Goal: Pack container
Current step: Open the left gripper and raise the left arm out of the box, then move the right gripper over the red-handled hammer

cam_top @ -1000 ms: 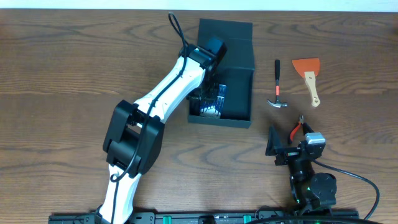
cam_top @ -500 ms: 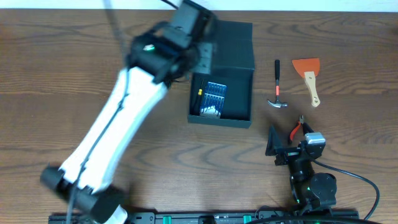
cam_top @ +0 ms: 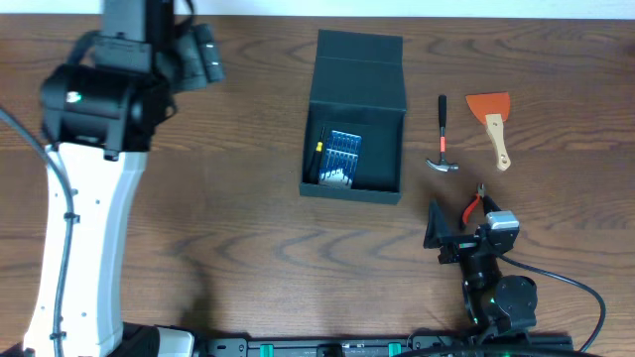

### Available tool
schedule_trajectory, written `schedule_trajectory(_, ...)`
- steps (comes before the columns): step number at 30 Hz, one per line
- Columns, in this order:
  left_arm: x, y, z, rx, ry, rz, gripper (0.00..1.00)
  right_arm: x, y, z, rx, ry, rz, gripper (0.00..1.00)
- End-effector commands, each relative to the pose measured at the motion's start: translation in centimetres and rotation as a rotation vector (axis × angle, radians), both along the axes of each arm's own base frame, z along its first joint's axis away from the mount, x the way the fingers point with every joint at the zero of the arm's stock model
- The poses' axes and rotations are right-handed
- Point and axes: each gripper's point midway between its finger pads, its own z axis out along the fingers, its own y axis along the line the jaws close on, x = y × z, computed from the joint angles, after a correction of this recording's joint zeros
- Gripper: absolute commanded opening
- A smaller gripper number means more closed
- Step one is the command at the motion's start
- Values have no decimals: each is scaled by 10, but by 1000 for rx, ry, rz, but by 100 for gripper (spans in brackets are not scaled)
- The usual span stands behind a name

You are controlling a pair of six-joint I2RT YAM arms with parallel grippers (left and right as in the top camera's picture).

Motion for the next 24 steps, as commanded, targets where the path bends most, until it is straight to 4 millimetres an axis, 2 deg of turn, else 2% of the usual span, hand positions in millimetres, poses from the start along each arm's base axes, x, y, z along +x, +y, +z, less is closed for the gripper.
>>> schedule_trajectory(1, -4, 16, 3, 16, 0, 47, 99, 0, -1, -1, -15, -3, -3, 99)
schedule_trajectory(10, -6, 20, 0, 18, 13, 56, 98, 0, -12, 5, 67, 3, -68, 99)
schedule_trajectory(15, -6, 20, 0, 18, 13, 56, 99, -10, -41, 33, -5, 14, -229, 99)
schedule_trajectory(20, -6, 20, 1, 18, 13, 56, 99, -18, -55, 70, -26, 61, -302, 99)
schedule_trajectory(24, -6, 20, 0, 18, 13, 56, 99, -15, -58, 82, -88, 204, -321, 99)
